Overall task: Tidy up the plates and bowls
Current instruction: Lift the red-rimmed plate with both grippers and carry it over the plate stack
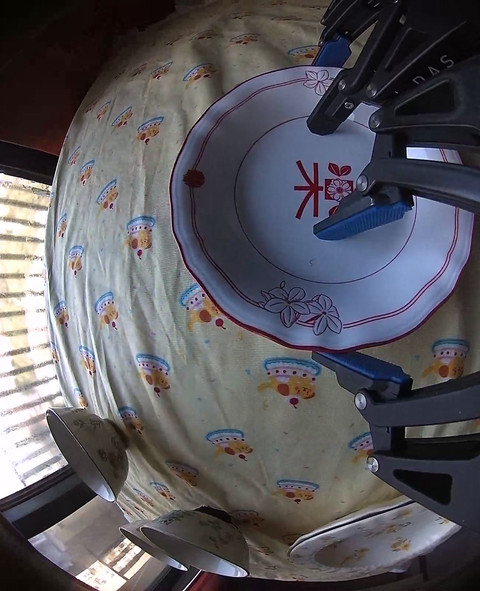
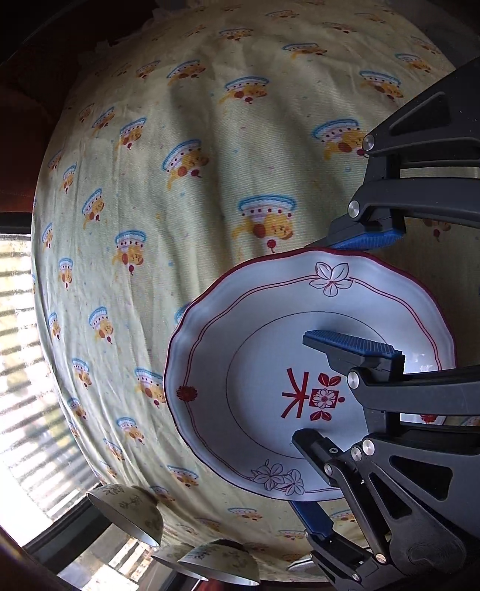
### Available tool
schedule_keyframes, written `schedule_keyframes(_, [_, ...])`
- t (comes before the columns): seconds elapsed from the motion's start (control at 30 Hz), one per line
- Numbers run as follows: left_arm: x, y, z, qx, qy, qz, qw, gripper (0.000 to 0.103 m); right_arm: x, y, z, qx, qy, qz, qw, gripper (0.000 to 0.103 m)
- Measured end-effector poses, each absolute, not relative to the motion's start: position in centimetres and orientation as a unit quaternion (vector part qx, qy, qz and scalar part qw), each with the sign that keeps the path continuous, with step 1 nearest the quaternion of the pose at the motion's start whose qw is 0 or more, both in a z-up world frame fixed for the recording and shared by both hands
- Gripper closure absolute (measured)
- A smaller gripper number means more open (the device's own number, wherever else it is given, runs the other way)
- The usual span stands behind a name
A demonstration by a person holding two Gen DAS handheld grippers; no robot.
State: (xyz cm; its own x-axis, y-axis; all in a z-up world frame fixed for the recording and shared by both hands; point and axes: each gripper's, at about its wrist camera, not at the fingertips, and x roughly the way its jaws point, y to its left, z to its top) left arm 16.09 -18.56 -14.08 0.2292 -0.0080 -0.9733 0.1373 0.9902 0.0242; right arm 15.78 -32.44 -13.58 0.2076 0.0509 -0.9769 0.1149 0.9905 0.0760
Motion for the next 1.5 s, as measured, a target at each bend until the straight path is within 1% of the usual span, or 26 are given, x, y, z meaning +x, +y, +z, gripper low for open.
schedule_keyframes(0.23, [14.7,-18.2,-13.6,0.04,0.618,-0.045,0.784,0.043,13.5,-32.5,-13.8,0.071,0.637,-0.015,0.768,0.058])
schedule_keyframes(0.33, [14.9,-18.5,-13.6,0.049,0.612,-0.04,0.788,0.043,13.7,-32.6,-13.9,0.065,0.632,-0.019,0.772,0.058])
schedule_keyframes(0.4, [15.3,-18.7,-13.9,0.051,0.61,-0.037,0.79,0.041,14.1,-32.5,-13.8,0.057,0.626,-0.021,0.778,0.058])
schedule_keyframes(0.83, [15.9,-17.9,-13.4,0.03,0.612,-0.029,0.789,0.043,15.3,-31.6,-13.5,0.035,0.62,-0.025,0.783,0.058])
schedule_keyframes(1.1, [14.4,-16.4,-11.2,0.02,0.595,-0.044,0.802,0.043,14.0,-30.3,-11.4,0.03,0.6,-0.034,0.798,0.058])
schedule_keyframes(1.5, [12.7,-12.7,-7.2,0.031,0.562,-0.082,0.822,0.043,11.3,-26.8,-7.4,0.039,0.566,-0.069,0.82,0.058])
